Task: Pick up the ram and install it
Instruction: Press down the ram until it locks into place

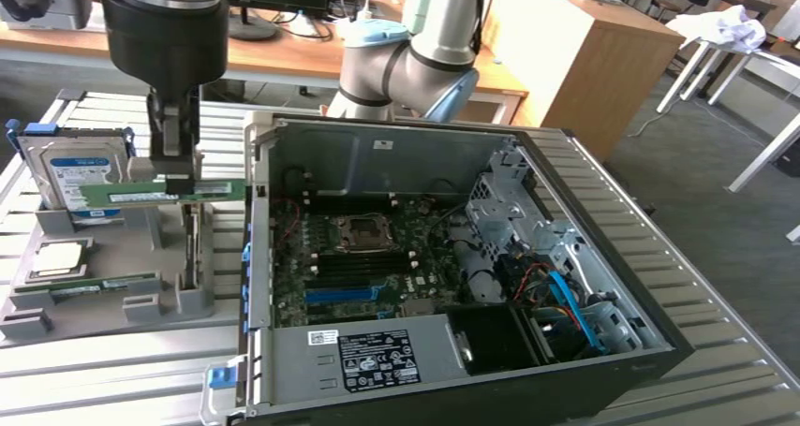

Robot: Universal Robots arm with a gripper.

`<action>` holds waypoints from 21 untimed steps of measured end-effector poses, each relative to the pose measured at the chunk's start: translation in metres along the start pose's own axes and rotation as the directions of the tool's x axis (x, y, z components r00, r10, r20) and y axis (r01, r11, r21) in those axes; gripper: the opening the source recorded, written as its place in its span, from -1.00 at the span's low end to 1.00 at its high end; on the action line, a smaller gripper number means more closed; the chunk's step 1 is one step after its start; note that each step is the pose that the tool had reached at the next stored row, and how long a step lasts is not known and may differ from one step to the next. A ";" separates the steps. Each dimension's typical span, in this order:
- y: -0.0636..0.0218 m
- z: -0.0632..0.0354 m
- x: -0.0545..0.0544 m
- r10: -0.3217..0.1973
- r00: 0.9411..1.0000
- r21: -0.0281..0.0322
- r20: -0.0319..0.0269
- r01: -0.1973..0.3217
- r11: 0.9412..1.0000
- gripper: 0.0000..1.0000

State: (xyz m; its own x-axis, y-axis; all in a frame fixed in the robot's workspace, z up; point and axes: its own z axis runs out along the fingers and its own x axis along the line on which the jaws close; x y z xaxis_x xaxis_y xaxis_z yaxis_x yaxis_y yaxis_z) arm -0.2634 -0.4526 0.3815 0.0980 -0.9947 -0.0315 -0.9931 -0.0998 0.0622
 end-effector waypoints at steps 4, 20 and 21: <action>-0.0063 -0.0004 0.001 0.000 1.000 0.000 0.000 0.000 1.000 -0.76; -0.0450 -0.0030 0.004 0.000 1.000 0.000 0.000 0.000 1.000 -0.76; -0.0467 -0.0030 0.005 0.000 1.000 0.000 0.000 0.000 1.000 -0.76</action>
State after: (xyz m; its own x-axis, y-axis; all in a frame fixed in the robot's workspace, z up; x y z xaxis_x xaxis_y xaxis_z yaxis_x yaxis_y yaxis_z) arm -0.2163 -0.4526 0.3815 0.0979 -0.9947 -0.0315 -0.9931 -0.0997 0.0622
